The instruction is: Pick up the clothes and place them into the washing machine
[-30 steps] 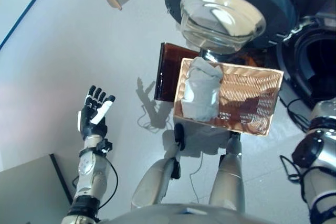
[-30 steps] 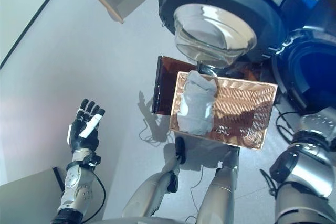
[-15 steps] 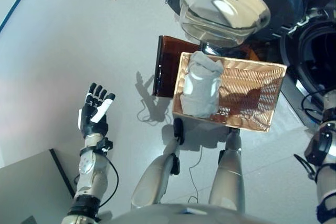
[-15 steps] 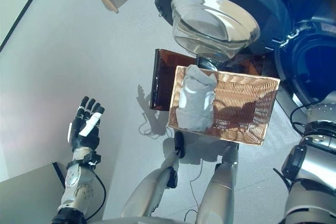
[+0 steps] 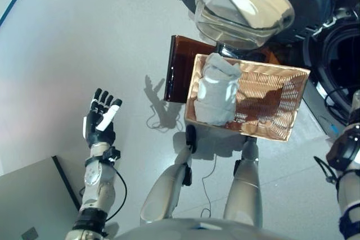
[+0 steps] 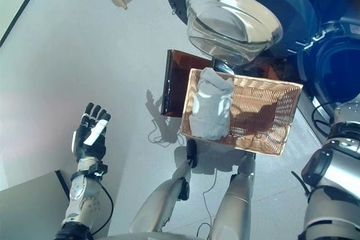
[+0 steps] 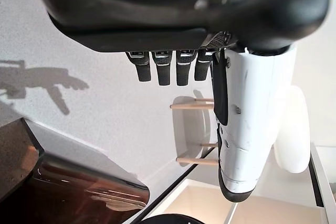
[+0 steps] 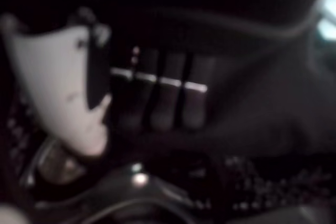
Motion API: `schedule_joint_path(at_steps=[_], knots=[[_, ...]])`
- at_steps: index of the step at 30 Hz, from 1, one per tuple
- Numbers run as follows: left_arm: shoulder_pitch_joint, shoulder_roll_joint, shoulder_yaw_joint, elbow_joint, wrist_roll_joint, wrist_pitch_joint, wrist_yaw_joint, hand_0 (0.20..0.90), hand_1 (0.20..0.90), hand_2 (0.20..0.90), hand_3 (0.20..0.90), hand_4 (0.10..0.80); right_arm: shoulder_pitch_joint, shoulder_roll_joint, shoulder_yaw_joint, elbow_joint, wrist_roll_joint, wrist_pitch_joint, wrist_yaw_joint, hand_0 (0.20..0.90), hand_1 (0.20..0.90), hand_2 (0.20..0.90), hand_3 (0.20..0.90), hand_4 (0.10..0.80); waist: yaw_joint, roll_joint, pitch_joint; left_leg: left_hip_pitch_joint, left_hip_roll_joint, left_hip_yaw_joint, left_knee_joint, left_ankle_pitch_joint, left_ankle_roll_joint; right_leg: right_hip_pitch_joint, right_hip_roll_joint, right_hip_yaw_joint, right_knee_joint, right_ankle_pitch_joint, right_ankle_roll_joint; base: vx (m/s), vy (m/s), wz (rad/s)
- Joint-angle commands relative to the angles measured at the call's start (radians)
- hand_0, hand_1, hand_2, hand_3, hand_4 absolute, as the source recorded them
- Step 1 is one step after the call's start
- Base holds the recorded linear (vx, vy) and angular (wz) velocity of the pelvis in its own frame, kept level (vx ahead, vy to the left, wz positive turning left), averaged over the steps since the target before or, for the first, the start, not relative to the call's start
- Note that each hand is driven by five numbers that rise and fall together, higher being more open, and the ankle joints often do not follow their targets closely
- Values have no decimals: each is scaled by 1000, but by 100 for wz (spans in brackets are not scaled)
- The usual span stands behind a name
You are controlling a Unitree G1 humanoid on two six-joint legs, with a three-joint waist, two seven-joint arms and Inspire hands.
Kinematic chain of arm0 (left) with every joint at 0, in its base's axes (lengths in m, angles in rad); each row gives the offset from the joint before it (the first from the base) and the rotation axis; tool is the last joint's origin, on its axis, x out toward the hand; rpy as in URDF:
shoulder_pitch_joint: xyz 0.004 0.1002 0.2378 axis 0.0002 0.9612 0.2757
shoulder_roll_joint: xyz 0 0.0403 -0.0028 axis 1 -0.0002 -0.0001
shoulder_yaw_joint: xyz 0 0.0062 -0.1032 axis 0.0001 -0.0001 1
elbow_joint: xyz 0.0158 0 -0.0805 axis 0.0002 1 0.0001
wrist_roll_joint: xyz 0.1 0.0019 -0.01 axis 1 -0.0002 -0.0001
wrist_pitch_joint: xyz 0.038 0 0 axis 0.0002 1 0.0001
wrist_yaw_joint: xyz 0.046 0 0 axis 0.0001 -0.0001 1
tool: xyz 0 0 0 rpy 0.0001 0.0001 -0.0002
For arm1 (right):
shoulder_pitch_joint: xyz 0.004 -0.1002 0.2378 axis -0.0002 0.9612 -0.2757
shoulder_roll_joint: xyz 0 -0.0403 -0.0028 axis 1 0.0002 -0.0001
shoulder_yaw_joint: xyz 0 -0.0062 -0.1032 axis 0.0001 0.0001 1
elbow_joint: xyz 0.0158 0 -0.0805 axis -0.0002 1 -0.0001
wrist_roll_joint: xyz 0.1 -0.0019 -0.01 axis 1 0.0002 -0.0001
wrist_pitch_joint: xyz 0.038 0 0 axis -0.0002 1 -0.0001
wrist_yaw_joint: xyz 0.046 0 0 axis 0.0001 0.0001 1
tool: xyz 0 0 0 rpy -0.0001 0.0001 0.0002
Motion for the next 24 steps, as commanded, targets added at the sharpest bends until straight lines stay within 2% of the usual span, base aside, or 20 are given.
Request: schedule_joint_path(at_steps=[1,3,4,5,6,7,11,19,24], knots=[[27,108,34,-73,12,-101,18,900,900,900,900,800,-197,-343,308,-153,-187,-125,92,200,200,200,200,300,33,-38,-106,28,7,-28,-8,-45,-156,-1,15,-33,191,-149,-35,-6,2,-4],[19,105,27,-70,10,-102,19,900,900,900,900,800,-196,-332,316,-130,-184,-111,96,200,200,200,200,300,30,-33,-97,24,8,-27,-8,-37,-155,-6,15,-32,188,-138,-36,-55,-4,-3],[16,105,27,-66,9,-102,19,900,900,900,900,800,-194,-329,318,-117,-184,-102,98,392,392,392,392,437,30,-32,-94,28,8,-25,-8,-44,-154,-6,16,-31,189,-145,-36,-38,-7,-3],[16,103,26,-70,7,-101,16,900,900,900,900,800,-188,-323,317,-107,-186,-91,101,392,392,392,392,437,29,-30,-88,25,9,-23,-8,-42,-154,-12,18,-28,190,-144,-36,0,0,0],[16,103,27,-71,7,-101,16,900,900,900,900,800,-188,-324,316,-107,-185,-91,101,488,488,488,488,506,29,-30,-87,21,8,-24,-8,-35,-154,-15,17,-28,189,-135,-36,-68,6,-2],[16,98,28,-77,7,-101,13,900,900,900,900,800,-182,-313,316,-95,-181,-80,110,900,900,900,900,800,28,-26,-78,13,8,-21,-8,-31,-154,-22,16,-27,186,-130,-36,-39,10,-3],[32,96,37,-86,0,-99,6,900,900,900,900,800,-193,-301,315,-75,-171,-76,103,900,900,900,900,800,28,-20,-72,8,7,-14,-8,-31,-155,-32,18,-22,191,-131,-37,-7,24,-6],[43,78,58,-86,-11,-96,18,900,900,900,900,800,-70,-215,242,-147,-215,-84,75,900,900,900,900,800,25,-15,-89,16,4,-13,-8,-38,-144,-33,17,-19,197,-127,-37,6,6,-2],[36,68,62,-70,12,-96,12,900,900,900,900,800,160,-107,261,-135,-425,50,96,900,900,900,900,800,20,-34,-86,52,7,-5,-8,-51,-131,-10,17,-20,211,-134,-34,7,0,0]])
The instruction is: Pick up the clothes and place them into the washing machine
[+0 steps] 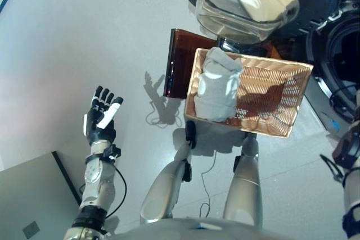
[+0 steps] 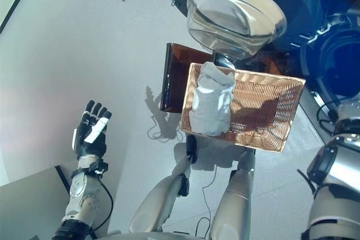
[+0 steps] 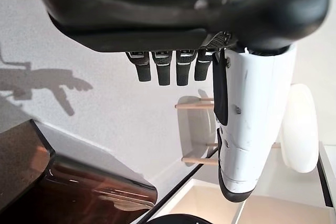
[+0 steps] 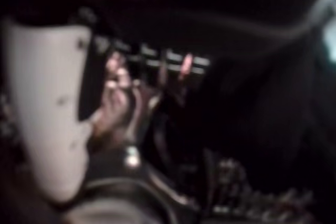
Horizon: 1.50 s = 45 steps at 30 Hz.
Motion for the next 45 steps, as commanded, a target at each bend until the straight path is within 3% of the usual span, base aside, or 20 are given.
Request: schedule_joint_path(at_steps=[1,9,13,21,32,39,45], knots=[[55,52,75,-69,15,-94,-8,900,900,900,900,800,108,-43,170,-129,-266,1,73,900,900,900,900,800,22,-44,-124,47,4,-7,-8,-55,-125,-7,13,-20,184,-121,-31,0,0,0],[50,40,107,-83,55,-98,-11,900,900,900,900,800,332,174,232,-162,-536,94,103,900,900,900,900,800,23,-65,-115,102,5,-9,-8,-62,-101,34,7,-18,194,-133,-29,10,9,-1],[32,32,124,-90,70,-120,10,900,900,900,900,800,326,251,234,-127,-567,96,81,900,900,900,900,800,30,-63,-116,88,-6,-12,-8,-56,-99,39,-3,-21,160,-122,-27,-35,36,0],[30,13,124,-104,85,-124,16,900,900,900,900,800,342,347,226,-102,-515,74,91,900,900,900,900,800,41,-54,-112,76,-14,-22,-8,-52,-97,55,-7,-33,144,-124,-27,-16,11,5],[34,2,106,-89,84,-96,8,900,900,900,900,800,406,505,360,-121,-488,95,193,900,900,900,900,800,64,-89,-128,109,-4,-40,-8,-54,-95,120,-7,-76,121,-119,-25,21,-22,10],[29,19,105,-99,98,-83,22,900,900,900,900,800,340,572,442,25,-524,151,216,900,900,900,900,800,94,-97,-133,126,-6,-55,-8,-54,-91,158,-13,-104,109,-124,-23,19,-1,13],[29,30,109,-117,93,-86,19,900,900,900,900,800,298,570,417,168,-518,185,214,900,900,900,900,800,116,-98,-135,118,-12,-71,-8,-53,-91,178,-16,-124,83,-121,-21,5,10,10]])
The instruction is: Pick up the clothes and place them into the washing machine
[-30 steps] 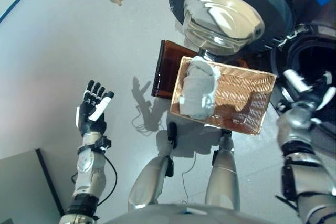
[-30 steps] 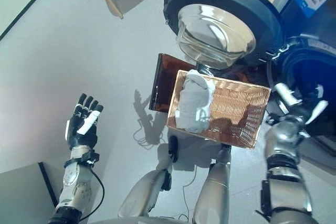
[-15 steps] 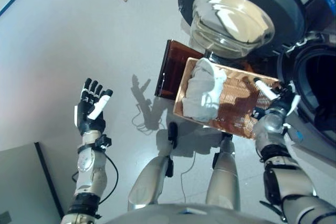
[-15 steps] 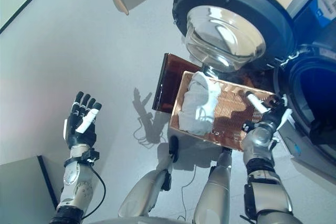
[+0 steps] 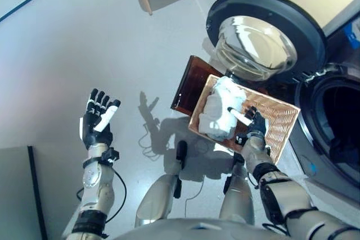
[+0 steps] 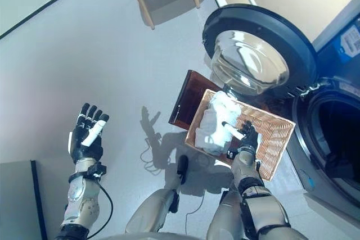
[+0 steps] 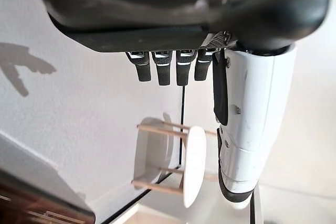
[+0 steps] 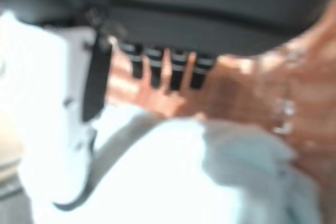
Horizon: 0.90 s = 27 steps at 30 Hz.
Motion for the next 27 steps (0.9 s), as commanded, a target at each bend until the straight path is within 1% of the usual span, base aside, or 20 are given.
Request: schedule_joint_path(at_steps=[1,4,11,14,17,25,27], knots=[[-24,57,62,-100,11,-79,-5,900,900,900,900,800,-49,-38,-2,46,-21,-14,-16,900,900,900,900,800,37,3,-44,12,-29,14,-13,-66,-74,10,-11,-5,55,-72,-6,-1,8,10],[-20,63,58,-114,10,-82,-15,900,900,900,900,800,-60,-67,-37,117,-17,3,-21,900,900,900,900,800,49,4,-40,0,-30,3,-13,-61,-75,18,-13,-14,44,-71,-5,0,0,12],[-7,64,61,-119,2,-82,-27,900,900,900,900,800,-59,-75,-64,111,32,-10,-14,900,900,900,900,800,53,3,-39,-14,-35,-6,-13,-59,-75,15,-15,-20,37,-69,-5,6,-1,5],[-1,63,70,-120,-9,-85,-34,900,900,900,900,800,-63,-68,-80,75,106,-39,13,900,900,900,900,800,57,5,-41,-21,-37,-7,-13,-61,-74,9,-17,-21,36,-69,-5,0,0,0],[3,60,65,-125,-18,-83,-37,900,900,900,900,800,-73,-57,-75,53,145,-53,32,900,900,900,900,800,62,7,-41,-26,-40,-9,-13,-62,-73,7,-20,-23,33,-67,-4,3,4,1],[5,58,63,-127,-28,-84,-43,900,900,900,900,800,-90,-35,-54,13,175,-70,65,900,900,900,900,800,76,11,-44,-28,-44,-5,-13,-66,-70,7,-27,-25,29,-64,1,7,8,-1],[0,56,52,-125,-26,-81,-45,900,900,900,900,800,-98,-24,-41,5,179,-71,83,900,900,900,900,800,81,13,-41,-29,-45,-1,-13,-67,-69,3,-27,-24,29,-61,1,8,12,-6]])
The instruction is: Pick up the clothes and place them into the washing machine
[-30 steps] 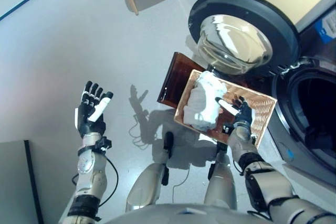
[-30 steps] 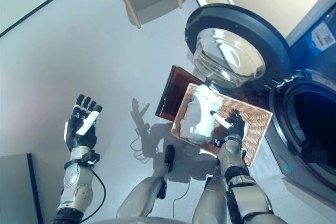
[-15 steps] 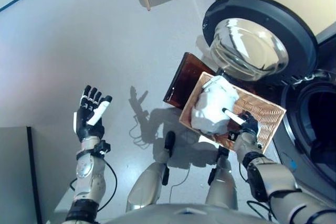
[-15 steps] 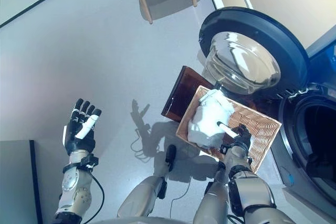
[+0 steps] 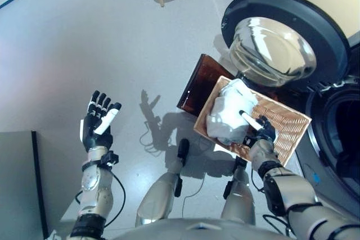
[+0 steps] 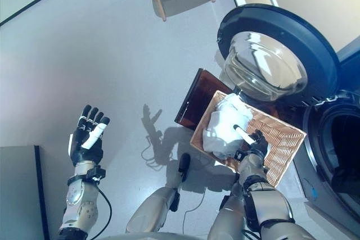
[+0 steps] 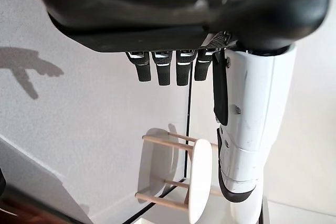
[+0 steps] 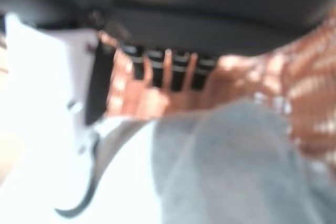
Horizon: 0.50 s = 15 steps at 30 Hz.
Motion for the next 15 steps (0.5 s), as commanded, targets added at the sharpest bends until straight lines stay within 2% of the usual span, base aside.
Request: schedule_joint_path(at_steps=[1,15], knots=[[-12,54,49,-118,-11,-81,-5,900,900,900,900,800,-63,6,32,-63,15,-70,31,900,900,900,900,800,34,13,-21,12,-45,27,-9,-72,-69,1,-27,16,81,-73,0,5,5,-6],[-7,43,33,-107,-29,-69,-38,900,900,900,900,800,-74,34,81,-108,63,-73,121,900,900,900,900,800,42,30,-27,14,-34,37,-9,-69,-68,-21,-21,29,103,-86,-7,5,1,-3]])
